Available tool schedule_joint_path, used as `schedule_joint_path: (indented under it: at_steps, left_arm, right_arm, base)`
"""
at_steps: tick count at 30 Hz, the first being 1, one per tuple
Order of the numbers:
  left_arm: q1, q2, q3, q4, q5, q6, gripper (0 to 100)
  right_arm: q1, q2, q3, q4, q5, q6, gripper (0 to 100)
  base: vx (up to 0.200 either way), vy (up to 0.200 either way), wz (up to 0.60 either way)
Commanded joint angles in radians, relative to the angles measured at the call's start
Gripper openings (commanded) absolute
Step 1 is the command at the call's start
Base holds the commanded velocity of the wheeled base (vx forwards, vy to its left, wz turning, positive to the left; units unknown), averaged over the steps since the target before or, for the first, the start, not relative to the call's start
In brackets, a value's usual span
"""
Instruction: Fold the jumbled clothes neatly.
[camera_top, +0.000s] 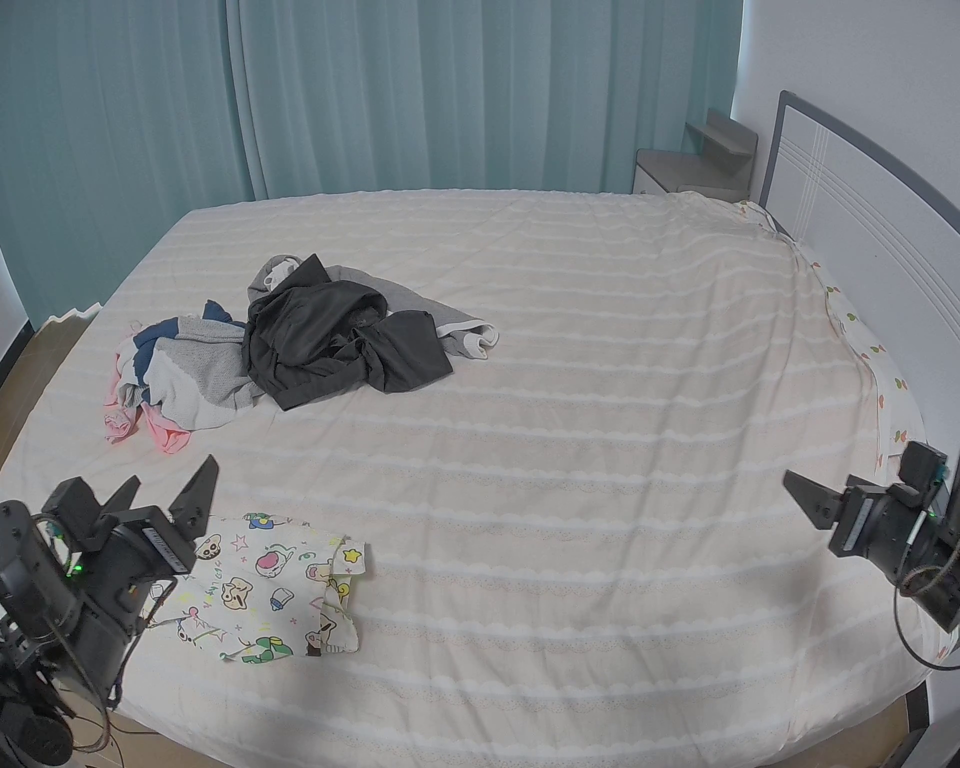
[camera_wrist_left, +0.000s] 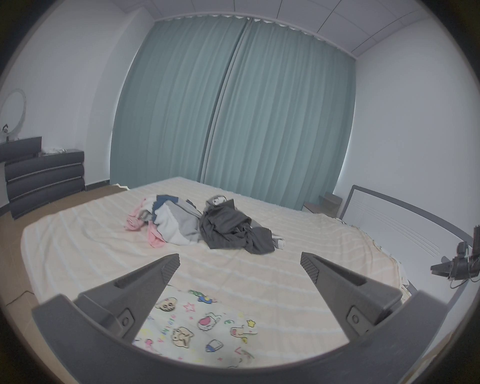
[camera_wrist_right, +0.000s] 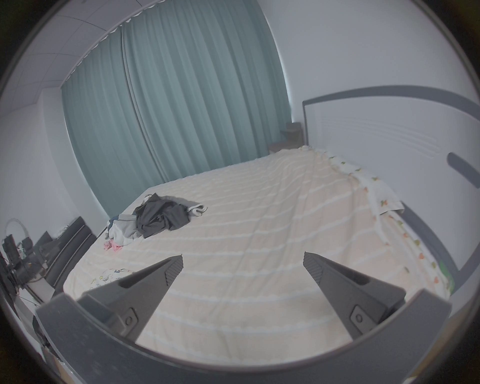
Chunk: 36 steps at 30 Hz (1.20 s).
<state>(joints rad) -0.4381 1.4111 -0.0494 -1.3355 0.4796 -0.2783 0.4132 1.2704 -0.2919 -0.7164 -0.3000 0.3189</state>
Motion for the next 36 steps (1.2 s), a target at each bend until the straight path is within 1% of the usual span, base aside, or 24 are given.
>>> schedule_joint_path:
  at_steps: [1, 4, 6, 7, 8, 9, 11, 12, 13, 14, 16, 17, 18, 20, 21, 23, 26, 28, 31, 32, 34, 36]
  left_arm:
    - [0.142, -0.589, 0.048, 0.340, 0.040, 0.091, 100]
    - [0.200, -0.824, 0.046, 0.542, 0.040, 0.108, 100]
    - [0.266, -0.975, 0.040, 0.685, 0.040, 0.128, 100]
    - [0.320, -1.067, 0.029, 0.769, 0.040, 0.145, 100]
    - [0.355, -1.140, 0.020, 0.834, 0.039, 0.156, 100]
    - [0.380, -1.195, 0.014, 0.891, 0.039, 0.166, 100]
    - [0.429, -1.344, 0.002, 1.058, 0.031, 0.218, 100]
    - [0.440, -1.385, 0.000, 1.102, 0.030, 0.231, 100]
    - [0.440, -1.385, 0.000, 1.102, 0.030, 0.231, 100]
    - [0.441, -1.411, 0.013, 1.155, 0.025, 0.215, 100]
    - [0.440, -1.411, 0.034, 1.162, 0.025, 0.188, 100]
    - [0.440, -1.411, 0.049, 1.170, 0.022, 0.192, 100]
    - [0.440, -1.411, 0.049, 1.207, 0.019, 0.202, 100]
    - [0.441, -1.411, 0.049, 1.267, -0.003, 0.212, 100]
    - [0.441, -1.411, 0.049, 1.279, -0.029, 0.215, 100]
    - [0.440, -1.411, 0.049, 1.280, -0.087, 0.205, 100]
    - [0.440, -1.411, 0.049, 1.286, -0.154, 0.197, 100]
    - [0.440, -1.411, 0.049, 1.288, -0.230, 0.214, 100]
    - [0.440, -1.410, 0.049, 1.294, -0.277, 0.225, 100]
    - [0.440, -1.411, 0.049, 1.288, -0.311, 0.232, 100]
    - [0.440, -1.411, 0.049, 1.293, -0.394, 0.232, 100]
    - [0.440, -1.411, 0.049, 1.334, -0.450, 0.240, 100]
  right_arm:
    - [-0.159, -0.500, 0.139, 0.196, -0.053, -0.104, 100]
    - [-0.260, -0.648, 0.151, 0.302, -0.051, -0.162, 100]
    - [-0.313, -0.753, 0.166, 0.348, -0.037, -0.231, 100]
    - [-0.332, -0.812, 0.177, 0.374, -0.028, -0.276, 100]
    - [-0.341, -0.852, 0.186, 0.394, -0.019, -0.304, 100]
    - [-0.347, -0.882, 0.195, 0.413, -0.008, -0.319, 100]
    - [-0.363, -0.951, 0.211, 0.463, 0.024, -0.343, 100]
    - [-0.366, -0.968, 0.217, 0.480, 0.036, -0.347, 100]
    - [-0.366, -0.968, 0.217, 0.480, 0.036, -0.347, 100]
    - [-0.372, -1.023, 0.246, 0.502, 0.079, -0.353, 100]
    - [-0.373, -1.108, 0.290, 0.502, 0.137, -0.380, 100]
    - [-0.376, -1.177, 0.292, 0.531, 0.183, -0.406, 100]
    - [-0.402, -1.258, 0.292, 0.589, 0.254, -0.425, 100]
    - [-0.427, -1.270, 0.292, 0.667, 0.312, -0.423, 100]
    - [-0.421, -1.269, 0.292, 0.686, 0.317, -0.414, 100]
    - [-0.419, -1.269, 0.292, 0.678, 0.332, -0.397, 100]
    - [-0.419, -1.269, 0.292, 0.678, 0.369, -0.396, 100]
    - [-0.419, -1.269, 0.292, 0.678, 0.391, -0.382, 100]
    - [-0.419, -1.269, 0.292, 0.678, 0.392, -0.374, 100]
    - [-0.419, -1.269, 0.292, 0.678, 0.397, -0.383, 100]
    - [-0.419, -1.269, 0.292, 0.678, 0.384, -0.402, 100]
    - [-0.419, -1.269, 0.292, 0.678, 0.389, -0.400, 100]
  base:
    - [0.000, 0.000, 0.00]
    - [0.000, 0.000, 0.00]
    - [0.000, 0.000, 0.00]
    - [0.000, 0.000, 0.00]
    - [0.000, 0.000, 0.00]
    - [0.000, 0.000, 0.00]
    - [0.000, 0.000, 0.00]
    - [0.000, 0.000, 0.00]
    - [0.000, 0.000, 0.00]
    - [0.000, 0.000, 0.00]
    - [0.000, 0.000, 0.00]
    - [0.000, 0.000, 0.00]
    - [0.000, 0.000, 0.00]
    - [0.000, 0.000, 0.00]
    - [0.000, 0.000, 0.00]
    - [0.000, 0.000, 0.00]
    - [0.000, 0.000, 0.00]
    - [0.000, 0.000, 0.00]
    - [0.000, 0.000, 0.00]
    - [0.000, 0.000, 0.00]
    - [0.000, 0.000, 0.00]
    - [0.000, 0.000, 0.00]
